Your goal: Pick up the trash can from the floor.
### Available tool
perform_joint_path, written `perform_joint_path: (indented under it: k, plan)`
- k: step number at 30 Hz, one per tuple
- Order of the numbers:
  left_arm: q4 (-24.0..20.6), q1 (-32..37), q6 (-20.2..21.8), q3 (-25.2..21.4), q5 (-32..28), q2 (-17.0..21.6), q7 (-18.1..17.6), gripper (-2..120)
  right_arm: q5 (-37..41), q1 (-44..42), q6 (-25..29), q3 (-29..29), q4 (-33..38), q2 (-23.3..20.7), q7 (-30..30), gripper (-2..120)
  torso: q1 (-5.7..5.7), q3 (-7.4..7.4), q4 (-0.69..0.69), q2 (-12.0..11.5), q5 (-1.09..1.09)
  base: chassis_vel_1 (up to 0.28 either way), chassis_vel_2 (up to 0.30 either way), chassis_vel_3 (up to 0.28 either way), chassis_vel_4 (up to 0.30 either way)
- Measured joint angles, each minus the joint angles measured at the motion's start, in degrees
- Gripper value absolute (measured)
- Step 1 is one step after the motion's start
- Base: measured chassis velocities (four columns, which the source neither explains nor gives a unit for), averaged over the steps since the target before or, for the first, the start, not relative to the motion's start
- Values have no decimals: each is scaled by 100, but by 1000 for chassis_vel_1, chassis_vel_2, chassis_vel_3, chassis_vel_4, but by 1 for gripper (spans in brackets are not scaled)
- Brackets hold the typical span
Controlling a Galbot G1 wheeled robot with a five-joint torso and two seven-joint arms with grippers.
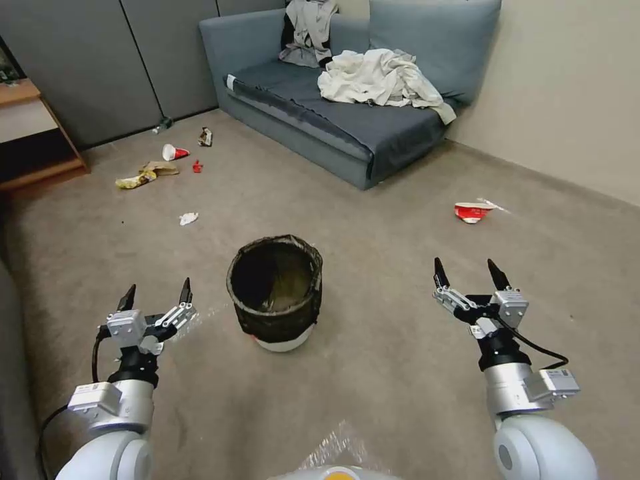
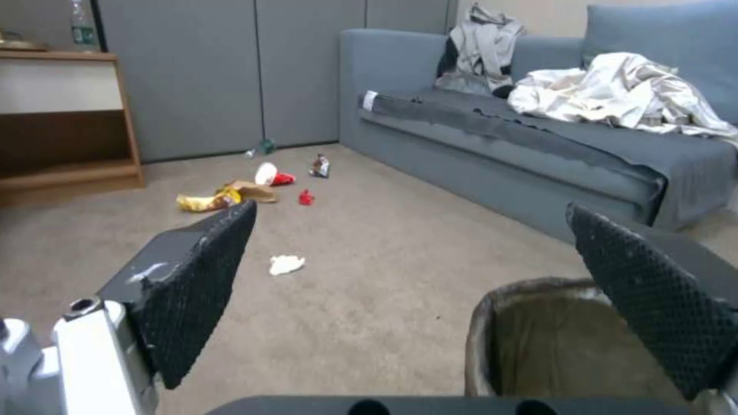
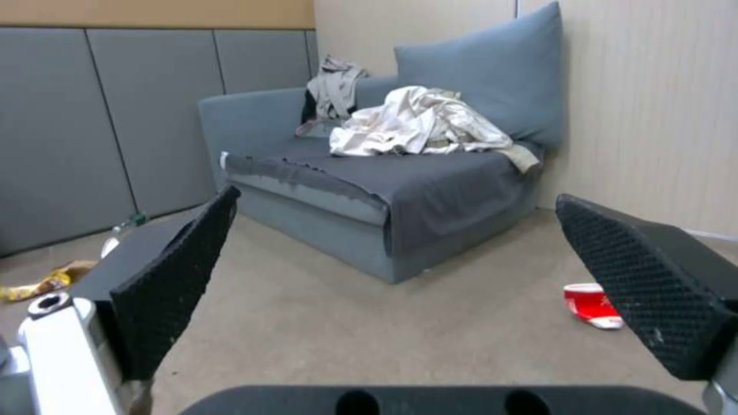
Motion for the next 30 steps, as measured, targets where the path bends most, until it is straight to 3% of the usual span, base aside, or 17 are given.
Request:
perform_joint_path:
  k: [10,13,14,16,18,20,30]
  plan:
    - [147,-180,221,165,-178,197,-219,100,-28,63,0,-14,-39,-45,-109,100,1,1,0,-1,-1,-142,137,136,-127]
    - [153,-393,960,444,-636,513,-691,100,-33,105,0,-10,-42,-89,-122,100,0,0,0,-1,-2,0,0,0,0]
    - [153,-393,960,444,-636,513,-691,100,-33,105,0,-10,-42,-89,-122,100,0,0,0,-1,-2,0,0,0,0]
    - [150,-515,1532,635,-1042,719,-1000,100,-36,106,1,-1,-42,-96,-122,100,0,0,-1,-1,-1,0,0,0,0]
    - [148,-561,1748,704,-1226,790,-1111,100,-37,105,0,4,-42,-99,-122,100,0,0,-1,-1,-2,0,0,0,0]
    - [141,-765,2516,945,-1956,1047,-1582,100,-44,78,4,43,-39,-109,-122,100,0,0,-1,-1,-1,0,0,0,0]
    - [574,-1130,3228,1282,-2351,1389,-2059,100,-54,16,37,128,-3,-91,-108,100,0,0,0,-1,-2,0,0,0,0]
